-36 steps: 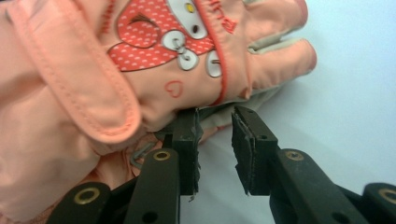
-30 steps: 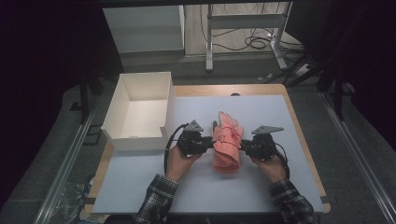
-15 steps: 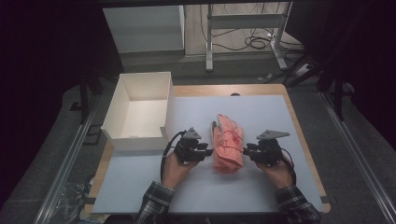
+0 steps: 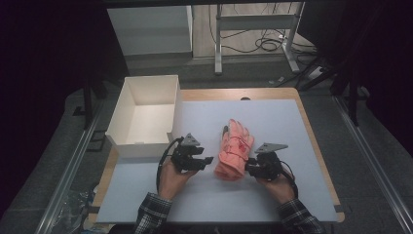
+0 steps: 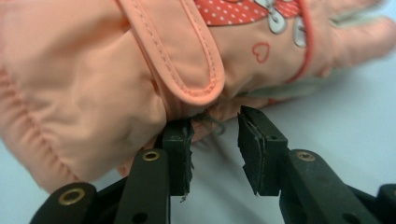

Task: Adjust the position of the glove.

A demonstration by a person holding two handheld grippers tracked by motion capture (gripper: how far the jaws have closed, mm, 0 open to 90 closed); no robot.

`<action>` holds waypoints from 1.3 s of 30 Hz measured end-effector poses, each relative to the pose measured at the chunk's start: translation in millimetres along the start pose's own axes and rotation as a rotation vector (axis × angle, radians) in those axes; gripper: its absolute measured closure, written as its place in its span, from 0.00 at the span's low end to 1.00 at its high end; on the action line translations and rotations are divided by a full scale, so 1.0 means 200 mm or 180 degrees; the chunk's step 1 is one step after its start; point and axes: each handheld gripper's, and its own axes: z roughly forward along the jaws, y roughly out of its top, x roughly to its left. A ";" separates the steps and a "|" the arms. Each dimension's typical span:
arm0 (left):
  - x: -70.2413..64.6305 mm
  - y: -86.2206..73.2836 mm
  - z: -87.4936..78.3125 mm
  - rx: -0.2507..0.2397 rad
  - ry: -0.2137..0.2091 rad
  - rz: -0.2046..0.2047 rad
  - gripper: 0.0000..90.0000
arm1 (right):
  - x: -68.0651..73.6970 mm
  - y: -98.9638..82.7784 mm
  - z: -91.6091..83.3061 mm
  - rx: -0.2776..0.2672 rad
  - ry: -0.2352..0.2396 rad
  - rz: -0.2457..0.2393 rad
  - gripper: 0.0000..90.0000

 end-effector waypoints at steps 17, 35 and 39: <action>0.02 0.01 -0.19 0.0116 0.0048 -0.0112 0.33 | 0.06 0.03 0.06 0.0011 0.0074 -0.0071 0.69; -0.28 0.42 0.08 0.0325 0.0041 0.0240 0.15 | -0.06 -0.02 -0.02 0.0041 -0.0102 0.0049 0.64; -0.30 0.44 0.14 0.0394 0.0124 0.0278 0.13 | -0.08 -0.03 -0.01 0.0043 -0.0089 0.0109 0.64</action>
